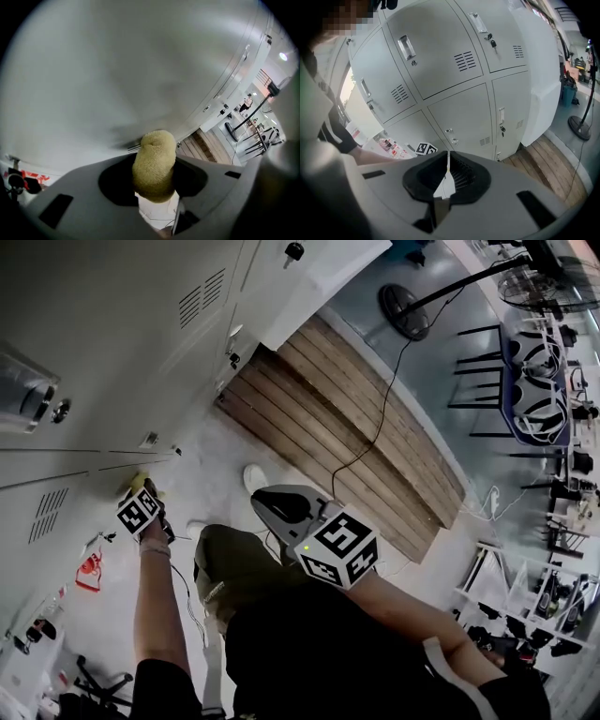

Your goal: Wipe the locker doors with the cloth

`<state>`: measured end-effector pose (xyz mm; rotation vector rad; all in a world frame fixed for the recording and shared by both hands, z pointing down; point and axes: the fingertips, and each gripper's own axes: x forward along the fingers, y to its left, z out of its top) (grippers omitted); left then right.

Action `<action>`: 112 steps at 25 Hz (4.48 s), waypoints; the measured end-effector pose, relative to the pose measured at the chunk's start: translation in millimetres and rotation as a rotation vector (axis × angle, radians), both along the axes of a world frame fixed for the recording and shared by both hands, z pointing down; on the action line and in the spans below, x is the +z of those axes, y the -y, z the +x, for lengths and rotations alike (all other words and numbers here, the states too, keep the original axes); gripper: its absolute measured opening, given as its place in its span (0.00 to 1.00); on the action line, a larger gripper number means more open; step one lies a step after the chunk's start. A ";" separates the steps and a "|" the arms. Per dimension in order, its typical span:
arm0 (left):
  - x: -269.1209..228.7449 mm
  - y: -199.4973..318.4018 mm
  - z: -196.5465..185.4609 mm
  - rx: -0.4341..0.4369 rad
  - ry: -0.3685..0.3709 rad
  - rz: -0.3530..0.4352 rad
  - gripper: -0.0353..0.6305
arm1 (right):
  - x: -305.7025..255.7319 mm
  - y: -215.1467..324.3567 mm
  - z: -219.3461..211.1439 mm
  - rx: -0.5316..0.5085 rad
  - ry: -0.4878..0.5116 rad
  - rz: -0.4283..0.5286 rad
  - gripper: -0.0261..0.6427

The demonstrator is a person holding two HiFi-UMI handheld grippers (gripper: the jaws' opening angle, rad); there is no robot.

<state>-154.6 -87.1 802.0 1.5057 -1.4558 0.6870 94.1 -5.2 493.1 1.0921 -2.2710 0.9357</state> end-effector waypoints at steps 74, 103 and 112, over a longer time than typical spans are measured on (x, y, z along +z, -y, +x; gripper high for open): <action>-37.8 -17.2 -29.6 -0.025 0.002 0.051 0.32 | 3.1 -5.3 -15.6 0.030 0.066 -0.021 0.08; 85.1 -24.7 -43.7 -0.156 -0.054 -0.066 0.31 | 68.6 -49.8 9.0 0.161 -0.009 -0.128 0.08; 67.4 -36.3 -59.8 -0.150 -0.030 -0.063 0.31 | 60.8 -51.2 -13.0 0.140 0.010 -0.118 0.08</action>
